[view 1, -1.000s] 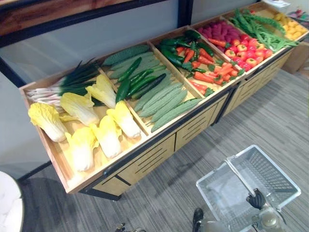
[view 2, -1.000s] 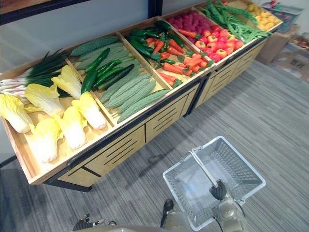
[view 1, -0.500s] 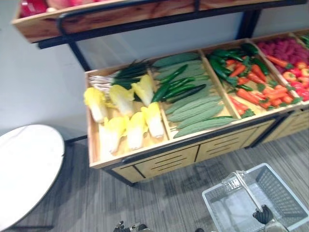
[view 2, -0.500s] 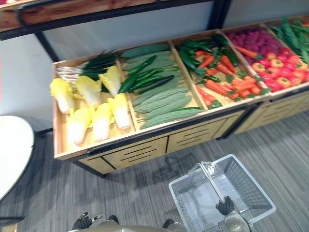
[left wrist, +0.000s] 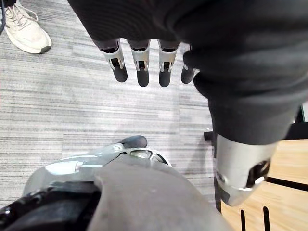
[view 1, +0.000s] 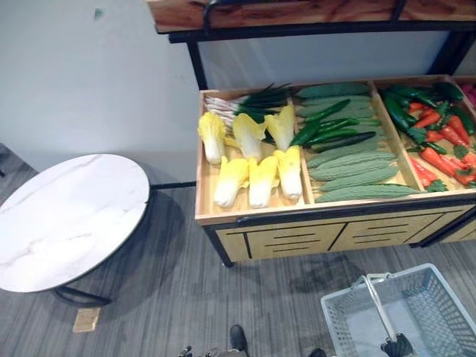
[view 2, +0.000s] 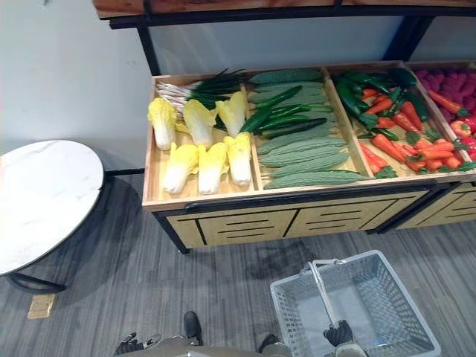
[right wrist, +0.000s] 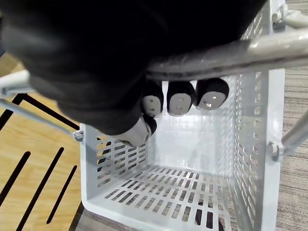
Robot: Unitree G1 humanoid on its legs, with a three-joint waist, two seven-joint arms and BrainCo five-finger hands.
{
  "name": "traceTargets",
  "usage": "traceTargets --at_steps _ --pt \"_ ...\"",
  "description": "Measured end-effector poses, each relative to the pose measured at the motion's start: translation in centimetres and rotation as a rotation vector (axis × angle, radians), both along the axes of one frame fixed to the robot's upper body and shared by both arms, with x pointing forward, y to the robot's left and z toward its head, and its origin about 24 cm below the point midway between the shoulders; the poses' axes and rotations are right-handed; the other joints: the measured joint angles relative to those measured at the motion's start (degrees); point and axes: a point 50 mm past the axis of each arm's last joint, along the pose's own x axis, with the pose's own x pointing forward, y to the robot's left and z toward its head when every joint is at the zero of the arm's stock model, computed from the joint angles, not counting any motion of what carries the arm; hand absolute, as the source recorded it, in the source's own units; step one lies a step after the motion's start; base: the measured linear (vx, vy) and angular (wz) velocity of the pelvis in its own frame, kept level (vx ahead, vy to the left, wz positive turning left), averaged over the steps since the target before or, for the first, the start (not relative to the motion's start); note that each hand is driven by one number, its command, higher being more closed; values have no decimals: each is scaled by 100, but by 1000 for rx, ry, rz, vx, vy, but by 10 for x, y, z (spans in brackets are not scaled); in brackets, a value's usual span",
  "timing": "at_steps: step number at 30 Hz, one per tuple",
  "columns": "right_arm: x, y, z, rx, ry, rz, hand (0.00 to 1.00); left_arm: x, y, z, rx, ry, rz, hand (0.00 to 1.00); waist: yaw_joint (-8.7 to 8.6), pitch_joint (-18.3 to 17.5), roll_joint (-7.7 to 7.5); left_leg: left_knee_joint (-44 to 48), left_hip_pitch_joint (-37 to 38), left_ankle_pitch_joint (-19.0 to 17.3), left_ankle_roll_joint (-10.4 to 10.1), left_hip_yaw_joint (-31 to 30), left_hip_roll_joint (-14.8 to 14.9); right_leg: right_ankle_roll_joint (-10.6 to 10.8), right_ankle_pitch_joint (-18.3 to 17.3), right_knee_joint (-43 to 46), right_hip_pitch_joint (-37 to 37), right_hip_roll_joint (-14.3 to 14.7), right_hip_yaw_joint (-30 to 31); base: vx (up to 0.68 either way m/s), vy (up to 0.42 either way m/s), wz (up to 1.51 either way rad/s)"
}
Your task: Pick vegetable in the basket
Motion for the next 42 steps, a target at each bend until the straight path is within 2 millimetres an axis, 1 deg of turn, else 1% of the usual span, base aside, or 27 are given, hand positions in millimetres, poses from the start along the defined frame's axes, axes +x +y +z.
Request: traceTargets --at_steps 2,3,4,5,7,8,9,11,12,15,17,20,22,23,24,25,27,28,30,31,33,34,35,36,37,40,42 --pt "0 2 -2 7 8 -3 100 -2 1 -1 1 15 -2 0 0 22 -36 0 56 -58 87 6 -96 46 -11 151 -20 -142 47 60 99 1" --pt "0 4 -3 12 11 -6 100 -3 2 -1 4 18 -6 0 -2 24 -103 0 88 -102 153 14 -182 136 -70 372 -101 -294 106 74 96 -1" --pt "0 5 -3 15 11 -8 100 -3 3 -1 7 19 -10 0 -1 30 -120 -1 132 -120 179 29 -232 192 -96 495 -106 -376 144 97 86 -5" --pt "0 9 -4 23 15 -9 100 -4 6 0 15 23 -19 0 -7 92 -228 -2 244 -169 246 56 -337 268 -157 751 -123 -534 250 106 69 -8" --pt "2 13 -6 34 15 -5 100 -4 9 1 29 25 -40 0 -8 111 -259 -3 314 -220 281 70 -392 258 -126 972 -137 -570 565 87 53 -3" --pt "4 18 -8 51 17 6 100 -4 13 1 40 24 -43 0 -18 152 -363 -3 366 -248 251 60 -404 291 -101 998 -140 -536 949 91 34 4" --pt "5 27 -11 78 28 19 100 -3 18 2 53 23 -44 0 -15 151 -416 -4 396 -252 242 45 -397 291 -100 932 -107 -473 1203 79 27 6" --pt "7 37 -14 108 30 22 100 -2 22 4 62 18 -36 0 -5 164 -539 -4 381 -255 236 19 -370 273 -89 836 -97 -393 1355 80 -17 7" --pt "9 44 -15 130 22 14 100 -1 24 4 65 11 -28 0 -1 194 -587 -4 343 -245 220 -51 -313 205 -39 787 -95 -294 1530 98 -39 16" --pt "5 45 -17 144 29 -11 100 -1 26 5 69 8 -13 0 0 209 -610 -5 342 -241 199 -197 -272 185 -27 751 -22 -212 1641 86 -34 22" --pt "3 45 -18 150 41 -25 100 -2 28 5 70 6 12 0 9 203 -623 -4 329 -240 184 -236 -260 187 -29 510 87 -147 1698 69 -37 4" --pt "5 45 -18 151 36 -28 100 -2 32 6 70 -9 88 0 10 195 -647 -4 221 -220 151 -137 -265 287 -93 111 96 -74 1894 58 -40 -13" --pt "2 42 -18 151 33 -67 100 3 35 7 77 -33 161 0 -1 193 -620 -4 212 -213 130 -121 -249 260 -135 9 91 -28 1933 57 -38 -9" --pt "-3 39 -19 153 39 -105 100 8 39 10 90 -65 247 0 1 184 -622 -4 224 -222 115 -124 -246 293 -186 -10 100 -11 1929 75 -32 1" --pt "-8 37 -19 157 39 -149 100 18 45 15 126 -120 321 0 -3 180 -629 -4 211 -226 104 -138 -237 296 -215 -11 97 -3 1910 87 -32 4" --pt "-10 35 -20 158 39 -168 100 25 48 18 142 -153 349 0 -2 178 -632 -3 191 -223 95 -150 -233 291 -226 -15 90 -3 1897 110 -34 10" --pt "-19 34 -21 154 44 -215 100 58 60 42 231 -345 454 0 -3 171 -638 -2 101 -194 61 -241 -241 257 -249 -17 74 -4 1814 139 -28 16" --pt "-21 34 -21 151 46 -223 100 66 62 49 258 -399 465 0 -5 164 -639 -2 80 -190 65 -276 -250 258 -247 -16 81 -2 1783 149 -26 18" --pt "-26 33 -21 142 53 -241 100 100 68 87 347 -626 517 0 -2 152 -645 8 53 -152 100 -309 -278 286 -228 -27 88 5 1752 170 -21 11" --pt "-26 32 -21 137 52 -243 100 106 69 97 367 -678 531 0 -2 151 -643 18 53 -150 101 -313 -284 285 -229 -27 90 2 1757 200 -11 4" --pt "-25 32 -21 132 49 -240 100 127 73 136 464 -860 565 0 -2 130 -629 37 79 -144 105 -319 -283 258 -238 -2 112 14 1787 164 -9 3" --pt "-25 33 -21 132 50 -238 100 130 74 143 488 -892 566 0 -5 117 -623 37 93 -144 105 -319 -277 242 -247 17 119 20 1804 125 -16 1" --pt "-25 33 -21 132 51 -233 100 134 76 157 535 -943 568 0 -5 104 -613 37 151 -144 105 -309 -252 226 -254 61 150 35 1841 111 -22 0" --pt "-25 34 -21 132 54 -226 100 138 77 170 573 -993 567 0 -11 71 -597 36 209 -144 104 -295 -217 139 -261 87 192 65 1856 107 -27 -4" --pt "-25 34 -21 133 54 -222 100 139 77 177 608 -1017 564 0 -9 56 -585 35 255 -144 103 -277 -185 126 -253 87 213 94 1875 79 -38 -10" --pt "-20 35 -20 130 35 -198 100 143 77 189 690 -1051 550 0 -10 -8 -527 26 268 -133 83 -198 -83 105 -240 76 191 187 2009 43 -38 -15" --pt "-17 35 -19 128 18 -182 100 147 77 192 696 -1057 557 0 -13 -21 -500 7 278 -129 75 -99 -36 105 -240 23 171 238 2087 -4 -40 -24"
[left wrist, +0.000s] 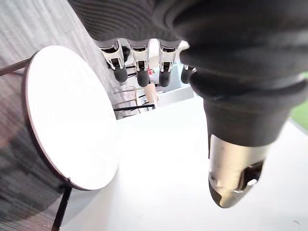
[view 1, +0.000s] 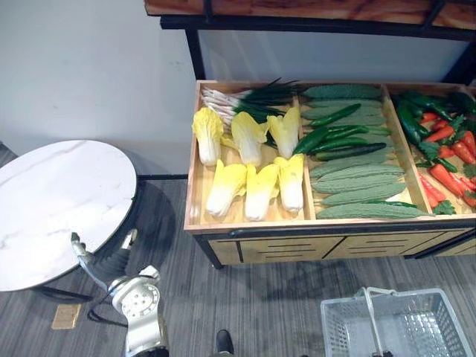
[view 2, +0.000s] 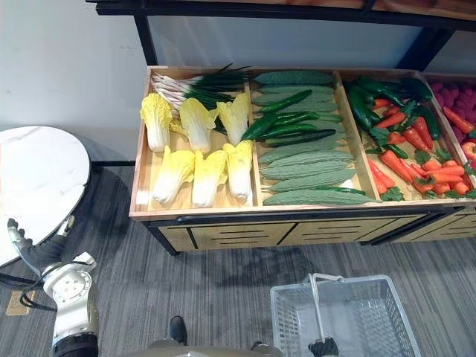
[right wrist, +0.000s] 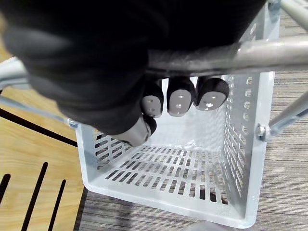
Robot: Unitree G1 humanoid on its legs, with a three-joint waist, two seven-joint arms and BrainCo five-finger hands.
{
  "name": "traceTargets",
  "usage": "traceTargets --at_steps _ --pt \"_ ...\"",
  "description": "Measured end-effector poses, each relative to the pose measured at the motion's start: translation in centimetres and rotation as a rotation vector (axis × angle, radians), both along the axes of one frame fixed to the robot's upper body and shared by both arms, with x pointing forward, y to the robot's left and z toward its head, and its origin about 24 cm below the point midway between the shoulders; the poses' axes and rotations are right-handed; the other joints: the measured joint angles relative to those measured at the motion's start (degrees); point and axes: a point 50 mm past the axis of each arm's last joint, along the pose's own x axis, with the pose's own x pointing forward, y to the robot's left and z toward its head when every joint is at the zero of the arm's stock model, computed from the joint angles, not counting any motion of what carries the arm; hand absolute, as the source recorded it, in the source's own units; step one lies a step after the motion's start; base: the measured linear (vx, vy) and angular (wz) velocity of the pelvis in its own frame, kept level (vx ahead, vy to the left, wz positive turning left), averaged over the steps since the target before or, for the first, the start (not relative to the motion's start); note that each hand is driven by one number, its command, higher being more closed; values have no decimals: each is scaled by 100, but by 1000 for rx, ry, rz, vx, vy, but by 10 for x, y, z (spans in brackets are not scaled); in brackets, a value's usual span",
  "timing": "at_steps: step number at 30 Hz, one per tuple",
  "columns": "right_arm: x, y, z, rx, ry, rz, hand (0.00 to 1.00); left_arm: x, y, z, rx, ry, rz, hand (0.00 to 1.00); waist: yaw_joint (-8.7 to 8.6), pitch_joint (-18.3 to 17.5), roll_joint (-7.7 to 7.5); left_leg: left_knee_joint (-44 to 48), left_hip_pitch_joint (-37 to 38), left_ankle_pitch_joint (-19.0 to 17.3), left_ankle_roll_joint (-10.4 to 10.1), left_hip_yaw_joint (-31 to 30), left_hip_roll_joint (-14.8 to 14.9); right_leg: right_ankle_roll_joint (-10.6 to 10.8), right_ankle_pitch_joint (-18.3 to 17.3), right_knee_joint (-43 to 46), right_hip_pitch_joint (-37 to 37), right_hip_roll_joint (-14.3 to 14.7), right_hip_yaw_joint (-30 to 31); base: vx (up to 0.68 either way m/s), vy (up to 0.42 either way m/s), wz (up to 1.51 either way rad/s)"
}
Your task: Pick vegetable in the basket
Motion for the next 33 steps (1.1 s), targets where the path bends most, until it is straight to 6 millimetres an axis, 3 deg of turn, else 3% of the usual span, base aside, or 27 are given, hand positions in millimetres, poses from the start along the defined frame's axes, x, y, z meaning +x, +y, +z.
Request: traceTargets --at_steps 4,7,17,26,33 --pt "8 1 2 -8 -28 44 100 14 1 9 47 -8 5 0 -37 1 11 -14 -21 31 -61 138 93 0 0 -107 -100 65 165 -58 -34 -29" --pt "12 2 3 -10 -37 53 100 27 3 16 96 3 -19 0 -161 23 65 -15 -48 -1 -153 175 175 -15 18 -145 -198 136 228 -92 -14 -17" --pt "14 5 3 -18 -32 106 100 47 6 10 169 124 -102 0 -183 61 63 -1 -246 -36 -208 428 169 25 141 -240 -525 179 529 31 3 -14" --pt "53 2 16 -70 -138 220 100 78 9 30 233 125 -159 0 -237 407 130 25 -383 -5 -243 609 276 -66 202 -212 -793 291 756 80 -21 -13" --pt "67 4 22 -83 -190 246 100 98 4 46 267 97 -208 0 -296 583 171 26 -467 108 -400 637 408 -163 269 -146 -1007 386 895 33 -39 -13"
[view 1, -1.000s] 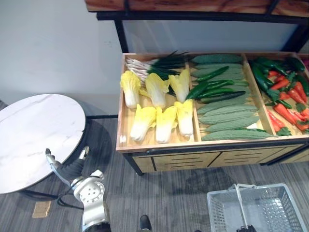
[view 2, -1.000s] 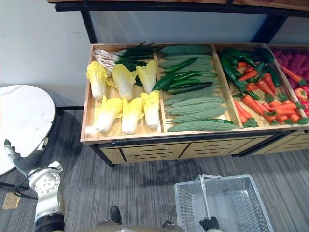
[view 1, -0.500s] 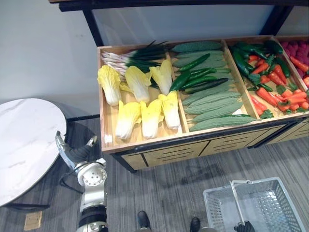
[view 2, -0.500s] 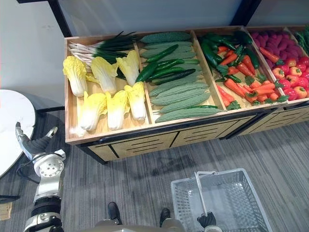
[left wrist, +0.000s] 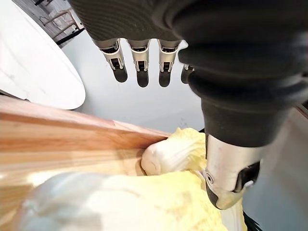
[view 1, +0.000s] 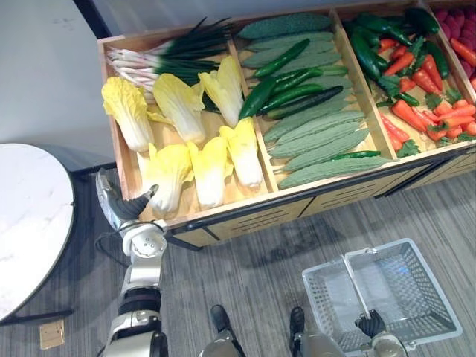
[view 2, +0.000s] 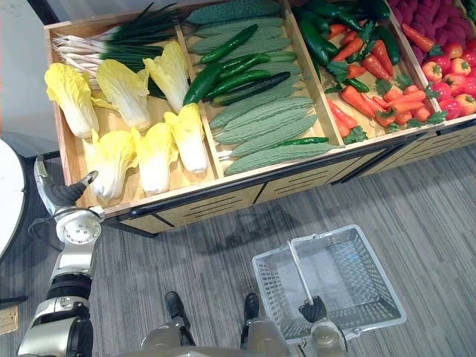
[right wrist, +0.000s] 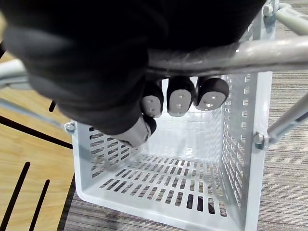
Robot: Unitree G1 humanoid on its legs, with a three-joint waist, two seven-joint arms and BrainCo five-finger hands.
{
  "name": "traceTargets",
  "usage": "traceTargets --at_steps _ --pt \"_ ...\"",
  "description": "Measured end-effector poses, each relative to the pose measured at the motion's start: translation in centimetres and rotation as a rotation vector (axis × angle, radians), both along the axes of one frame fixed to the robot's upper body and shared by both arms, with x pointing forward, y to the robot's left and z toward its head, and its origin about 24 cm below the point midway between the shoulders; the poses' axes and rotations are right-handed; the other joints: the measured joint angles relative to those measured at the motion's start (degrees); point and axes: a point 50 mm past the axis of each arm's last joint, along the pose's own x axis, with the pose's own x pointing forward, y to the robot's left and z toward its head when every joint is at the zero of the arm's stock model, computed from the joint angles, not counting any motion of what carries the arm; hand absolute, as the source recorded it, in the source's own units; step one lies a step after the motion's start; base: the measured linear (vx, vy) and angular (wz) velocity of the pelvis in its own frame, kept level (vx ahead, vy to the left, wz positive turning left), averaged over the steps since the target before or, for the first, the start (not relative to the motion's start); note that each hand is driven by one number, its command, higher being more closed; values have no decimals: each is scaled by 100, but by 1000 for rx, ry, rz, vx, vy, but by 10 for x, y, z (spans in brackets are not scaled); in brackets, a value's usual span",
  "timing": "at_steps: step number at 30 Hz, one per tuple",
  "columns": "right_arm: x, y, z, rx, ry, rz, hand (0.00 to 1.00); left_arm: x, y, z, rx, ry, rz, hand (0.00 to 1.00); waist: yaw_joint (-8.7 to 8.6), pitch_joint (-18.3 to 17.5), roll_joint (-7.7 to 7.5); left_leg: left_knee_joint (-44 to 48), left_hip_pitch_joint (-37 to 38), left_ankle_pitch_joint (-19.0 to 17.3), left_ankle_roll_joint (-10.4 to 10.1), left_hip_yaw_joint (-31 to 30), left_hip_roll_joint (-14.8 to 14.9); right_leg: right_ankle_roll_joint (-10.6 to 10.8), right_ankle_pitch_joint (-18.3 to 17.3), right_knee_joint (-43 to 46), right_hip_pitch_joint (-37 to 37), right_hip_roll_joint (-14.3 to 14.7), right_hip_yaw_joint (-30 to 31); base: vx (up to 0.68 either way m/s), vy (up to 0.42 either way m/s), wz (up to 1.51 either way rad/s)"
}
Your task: Pick vegetable in the basket
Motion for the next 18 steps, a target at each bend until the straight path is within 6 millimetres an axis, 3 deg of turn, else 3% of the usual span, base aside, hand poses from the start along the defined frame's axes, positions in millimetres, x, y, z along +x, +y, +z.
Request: traceTargets --at_steps 2,6,18 --pt "6 2 2 -4 -15 20 100 3 7 0 9 30 3 0 -19 36 1 0 -13 5 -3 64 31 -3 2 41 -97 34 108 -1 -36 -30" --pt "10 3 4 -9 -31 41 100 14 -10 11 37 -9 -70 0 -26 140 3 0 -87 118 -16 93 65 -49 45 61 -183 56 104 -10 -22 -6" --pt "18 2 7 -15 -59 32 100 18 -13 -1 -31 44 -48 0 -27 279 8 -4 -358 296 35 78 91 -62 235 92 -517 69 96 -47 -11 -2"
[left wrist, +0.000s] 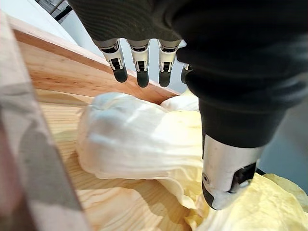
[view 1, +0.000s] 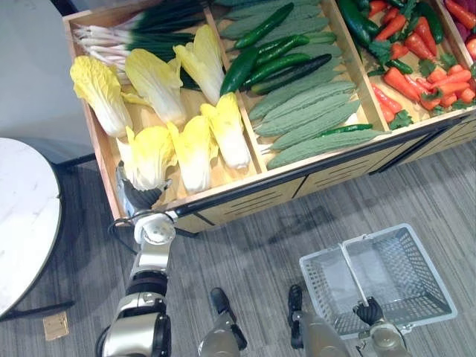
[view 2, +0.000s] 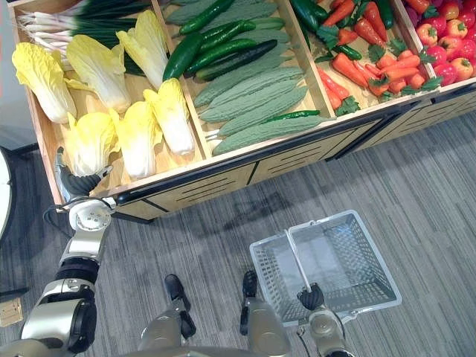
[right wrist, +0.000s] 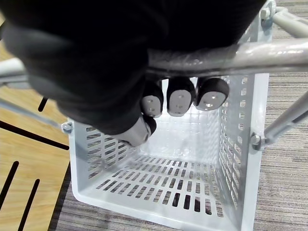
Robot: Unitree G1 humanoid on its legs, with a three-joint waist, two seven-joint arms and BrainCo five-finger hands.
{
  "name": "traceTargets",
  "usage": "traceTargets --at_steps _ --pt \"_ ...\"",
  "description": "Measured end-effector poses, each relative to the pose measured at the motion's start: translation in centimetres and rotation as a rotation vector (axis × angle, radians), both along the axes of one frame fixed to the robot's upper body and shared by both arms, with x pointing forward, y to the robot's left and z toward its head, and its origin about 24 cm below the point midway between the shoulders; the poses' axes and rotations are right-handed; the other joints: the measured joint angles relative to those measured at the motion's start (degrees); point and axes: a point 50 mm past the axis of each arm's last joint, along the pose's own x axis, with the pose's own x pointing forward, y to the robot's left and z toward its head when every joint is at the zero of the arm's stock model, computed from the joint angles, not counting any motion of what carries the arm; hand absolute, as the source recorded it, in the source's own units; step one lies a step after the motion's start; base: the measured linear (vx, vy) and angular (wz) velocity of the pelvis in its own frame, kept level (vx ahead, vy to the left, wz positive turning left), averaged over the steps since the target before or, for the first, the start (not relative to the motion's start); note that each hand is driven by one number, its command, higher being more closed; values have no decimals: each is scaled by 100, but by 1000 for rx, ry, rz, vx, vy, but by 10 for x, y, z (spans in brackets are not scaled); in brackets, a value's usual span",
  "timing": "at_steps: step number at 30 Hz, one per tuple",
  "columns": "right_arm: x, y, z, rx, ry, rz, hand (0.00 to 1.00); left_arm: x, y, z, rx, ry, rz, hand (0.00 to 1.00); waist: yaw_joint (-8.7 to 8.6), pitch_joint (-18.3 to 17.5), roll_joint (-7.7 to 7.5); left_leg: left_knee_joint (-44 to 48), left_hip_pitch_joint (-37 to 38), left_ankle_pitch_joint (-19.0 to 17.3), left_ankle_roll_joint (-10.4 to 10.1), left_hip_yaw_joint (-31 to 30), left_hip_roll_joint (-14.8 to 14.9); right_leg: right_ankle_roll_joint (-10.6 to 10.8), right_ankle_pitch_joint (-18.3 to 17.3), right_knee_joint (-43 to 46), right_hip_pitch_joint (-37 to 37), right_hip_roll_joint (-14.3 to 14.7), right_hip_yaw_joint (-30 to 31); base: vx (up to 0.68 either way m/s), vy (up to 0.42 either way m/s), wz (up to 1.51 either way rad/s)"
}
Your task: Pick vegetable in the basket
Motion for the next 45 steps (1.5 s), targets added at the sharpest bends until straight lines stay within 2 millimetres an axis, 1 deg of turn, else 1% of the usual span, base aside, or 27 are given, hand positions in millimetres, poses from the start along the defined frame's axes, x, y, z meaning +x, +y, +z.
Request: traceTargets --at_steps 2,5,7,10,16,22,28,31,36,39,45 --pt "1 0 1 -1 -4 -3 100 -1 2 -1 -8 7 12 0 8 27 -1 -17 -36 -1 0 -9 1 4 45 -11 -49 0 3 -117 -4 -5" --pt "1 0 0 0 -3 -5 100 -2 5 -9 -28 47 33 0 2 45 -2 -35 -79 -11 -4 -75 2 40 113 -108 -59 5 -5 -100 0 -1" --pt "1 -1 0 0 -4 -7 100 -2 5 -9 -30 45 37 0 9 50 0 -35 -156 -66 45 -100 15 80 180 -180 -100 26 -19 -76 6 2" --pt "1 -1 0 0 -5 -10 100 0 5 -10 -35 57 39 0 13 57 -13 -35 -232 -61 52 -101 -27 115 278 -262 -135 -14 -9 -27 9 0" --pt "1 -1 0 3 -5 -16 100 11 5 -6 -64 83 43 0 5 57 -13 -35 -233 -61 55 -98 -39 126 296 -298 -131 -18 5 46 -3 -2" --pt "2 -1 1 4 -7 -15 100 14 10 -3 -64 101 58 0 -1 59 -11 -15 -224 -53 58 -105 -28 97 300 -309 -131 0 20 94 -16 -3" --pt "3 -1 1 3 -8 -11 100 18 8 -1 -69 106 58 0 -17 61 -10 -13 -220 -46 51 -116 -28 86 293 -309 -127 -1 16 44 -8 0" --pt "3 0 1 3 -8 -10 100 20 7 3 -69 96 55 0 -20 75 -12 -27 -220 -46 51 -121 -27 85 292 -305 -130 -2 16 0 0 0" --pt "8 0 3 2 -22 -1 100 24 6 10 -66 76 50 0 -15 229 -40 -35 -223 -52 46 -125 -24 85 292 -273 -156 -6 11 0 0 0" --pt "8 1 3 3 -24 1 100 27 6 15 -64 69 50 0 -11 258 -78 -35 -236 -54 45 -124 -23 86 292 -273 -171 -6 11 0 0 0" --pt "10 1 4 4 -32 3 100 29 8 21 -58 59 55 0 -14 272 -81 -15 -314 -49 50 -118 -24 85 293 -269 -255 -4 19 32 -4 -1"
